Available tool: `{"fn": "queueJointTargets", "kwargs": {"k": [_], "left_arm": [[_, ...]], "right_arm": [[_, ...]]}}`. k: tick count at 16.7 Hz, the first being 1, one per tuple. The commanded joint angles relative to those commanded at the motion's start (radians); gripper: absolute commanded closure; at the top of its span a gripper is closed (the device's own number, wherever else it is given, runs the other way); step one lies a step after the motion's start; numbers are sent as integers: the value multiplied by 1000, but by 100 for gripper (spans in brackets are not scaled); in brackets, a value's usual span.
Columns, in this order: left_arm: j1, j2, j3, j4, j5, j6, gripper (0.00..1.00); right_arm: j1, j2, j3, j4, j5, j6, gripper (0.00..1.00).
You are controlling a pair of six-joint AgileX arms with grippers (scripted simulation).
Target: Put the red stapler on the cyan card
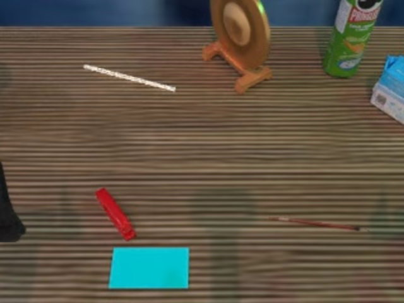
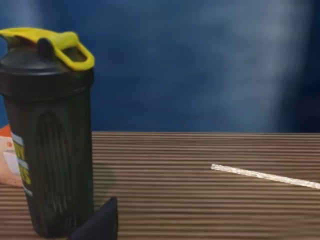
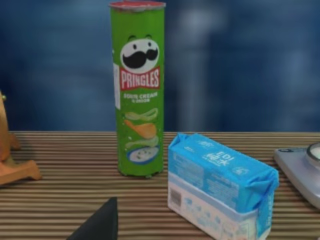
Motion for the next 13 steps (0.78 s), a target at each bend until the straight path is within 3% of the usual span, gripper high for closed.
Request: {"fn": "queueJointTargets", "kwargs": {"k": [6, 13], "left_arm": [[-34, 105, 102, -81, 3, -78, 0], [-161, 667, 534, -439, -1, -409, 0]], "right_arm": [[0, 0, 0, 0, 0, 0, 0], [0, 0, 0, 0, 0, 0, 0]]}}
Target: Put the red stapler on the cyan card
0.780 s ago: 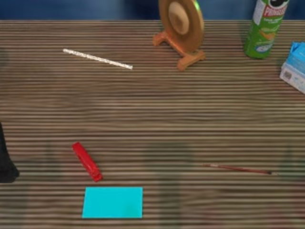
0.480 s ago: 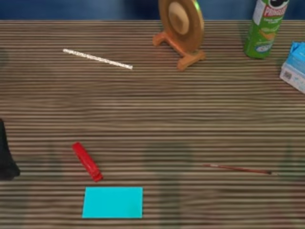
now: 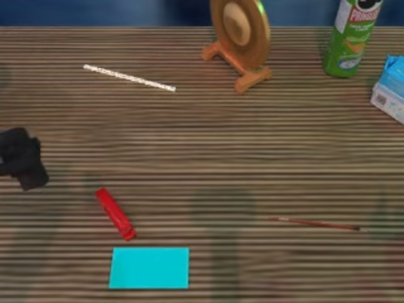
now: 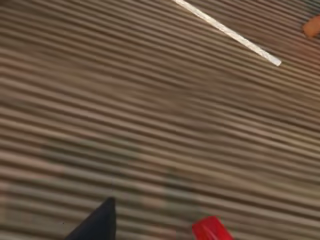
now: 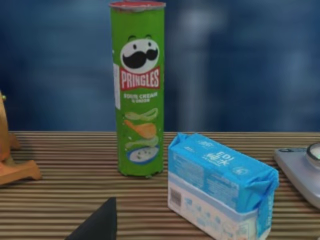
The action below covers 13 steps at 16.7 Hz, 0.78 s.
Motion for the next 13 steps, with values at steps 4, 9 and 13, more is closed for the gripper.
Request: {"fn": "queueJointTargets", "kwargs": {"k": [4, 9, 13], "left_arm": [[-87, 417, 282, -248, -2, -221, 0], [-184, 844, 596, -515, -2, -465, 0], [-237, 1060, 777, -655, -2, -600, 0]], "right_arm": [[0, 0, 0, 0, 0, 0, 0], [0, 0, 0, 0, 0, 0, 0], [0, 0, 0, 0, 0, 0, 0]]}}
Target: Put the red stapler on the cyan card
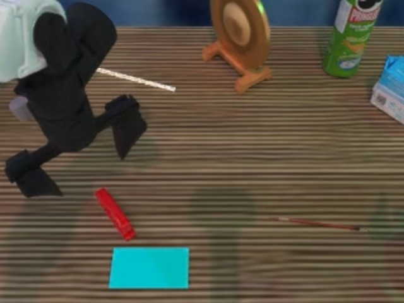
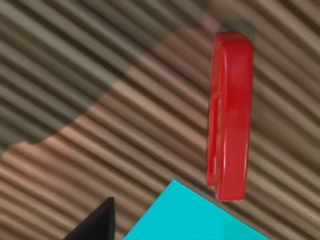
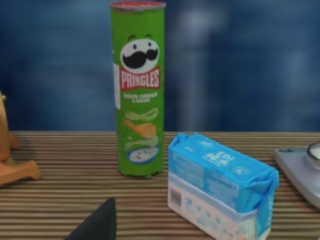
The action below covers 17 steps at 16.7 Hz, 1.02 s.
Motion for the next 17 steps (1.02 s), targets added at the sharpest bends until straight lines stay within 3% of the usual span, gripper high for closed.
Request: {"fn": "queueJointTargets", "kwargs": {"k": [10, 17], "left_arm": [[-16, 89, 55, -32, 0, -48, 0], [-16, 195, -121, 258, 0, -45, 0]], "right_arm": [[0, 0, 0, 0, 0, 0, 0], [0, 0, 0, 0, 0, 0, 0]]}}
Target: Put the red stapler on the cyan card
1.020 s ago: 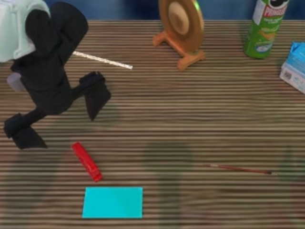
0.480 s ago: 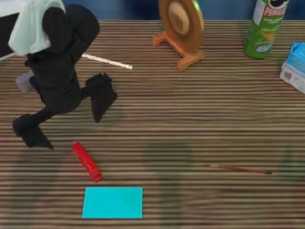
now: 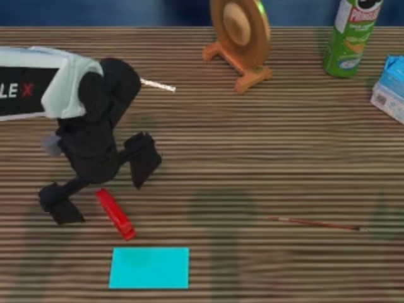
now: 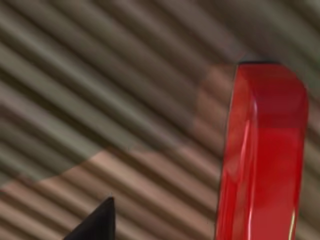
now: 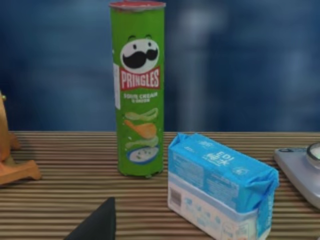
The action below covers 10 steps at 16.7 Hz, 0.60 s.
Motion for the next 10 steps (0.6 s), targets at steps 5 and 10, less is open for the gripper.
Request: {"fn": "queueJointTargets", "kwargs": {"k": [5, 10], "left_arm": [[0, 30, -49, 72, 0, 0, 0], [0, 30, -49, 72, 0, 0, 23]], "right_arm": [[0, 0, 0, 0, 0, 0, 0], [0, 0, 0, 0, 0, 0, 0]]}}
